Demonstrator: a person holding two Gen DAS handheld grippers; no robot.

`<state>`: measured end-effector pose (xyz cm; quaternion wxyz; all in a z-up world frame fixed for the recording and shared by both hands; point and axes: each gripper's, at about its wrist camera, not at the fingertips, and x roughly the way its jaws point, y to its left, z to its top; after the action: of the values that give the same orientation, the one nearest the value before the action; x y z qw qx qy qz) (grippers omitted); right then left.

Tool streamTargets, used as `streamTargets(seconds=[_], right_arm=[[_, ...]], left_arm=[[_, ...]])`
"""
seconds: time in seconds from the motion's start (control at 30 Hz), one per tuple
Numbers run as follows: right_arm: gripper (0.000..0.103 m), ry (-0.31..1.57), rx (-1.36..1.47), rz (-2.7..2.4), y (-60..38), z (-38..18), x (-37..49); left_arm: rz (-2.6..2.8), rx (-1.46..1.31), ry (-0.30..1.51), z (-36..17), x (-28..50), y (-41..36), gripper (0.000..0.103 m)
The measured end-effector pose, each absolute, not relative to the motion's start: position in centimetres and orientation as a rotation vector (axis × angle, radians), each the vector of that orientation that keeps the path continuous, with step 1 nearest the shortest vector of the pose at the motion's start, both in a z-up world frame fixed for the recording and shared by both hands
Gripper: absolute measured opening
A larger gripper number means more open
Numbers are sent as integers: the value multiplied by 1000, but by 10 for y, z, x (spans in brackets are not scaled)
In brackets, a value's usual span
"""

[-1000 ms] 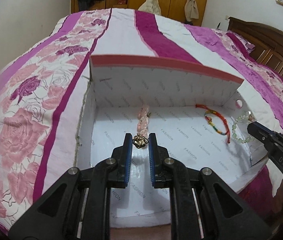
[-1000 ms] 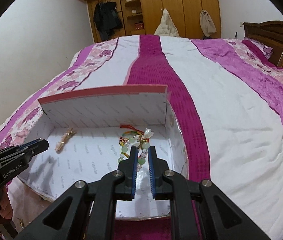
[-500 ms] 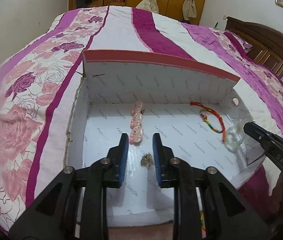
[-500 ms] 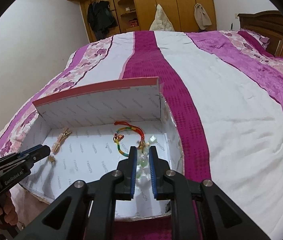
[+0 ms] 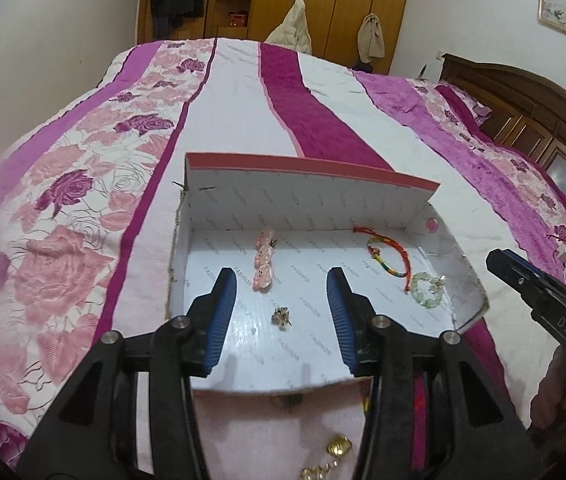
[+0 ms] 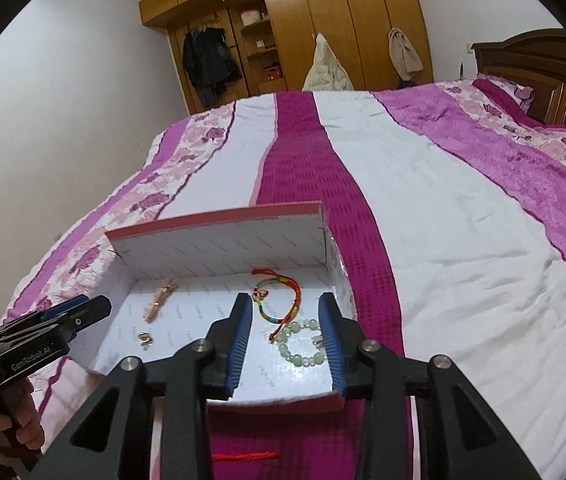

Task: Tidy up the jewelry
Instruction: 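Open the left gripper to release the earring while the right releases the bracelet, then withdraw both open grippers from the box toward the remaining jewelry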

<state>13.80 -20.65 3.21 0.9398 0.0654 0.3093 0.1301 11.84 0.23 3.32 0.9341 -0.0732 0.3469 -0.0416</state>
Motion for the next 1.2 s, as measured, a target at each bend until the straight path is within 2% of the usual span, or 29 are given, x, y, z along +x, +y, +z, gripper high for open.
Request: streamTargets(seconds=[0.43, 0.77, 1.2], right_arm=[[40, 582, 142, 302, -209, 54, 84], [40, 640, 132, 327, -202, 35, 59], [40, 695, 147, 312, -208, 13, 55]], left_arm=[[-83, -161, 703, 42, 77, 9, 41], [-89, -154, 780, 15, 63, 5, 41], [-92, -123, 871, -22, 80, -15, 41]])
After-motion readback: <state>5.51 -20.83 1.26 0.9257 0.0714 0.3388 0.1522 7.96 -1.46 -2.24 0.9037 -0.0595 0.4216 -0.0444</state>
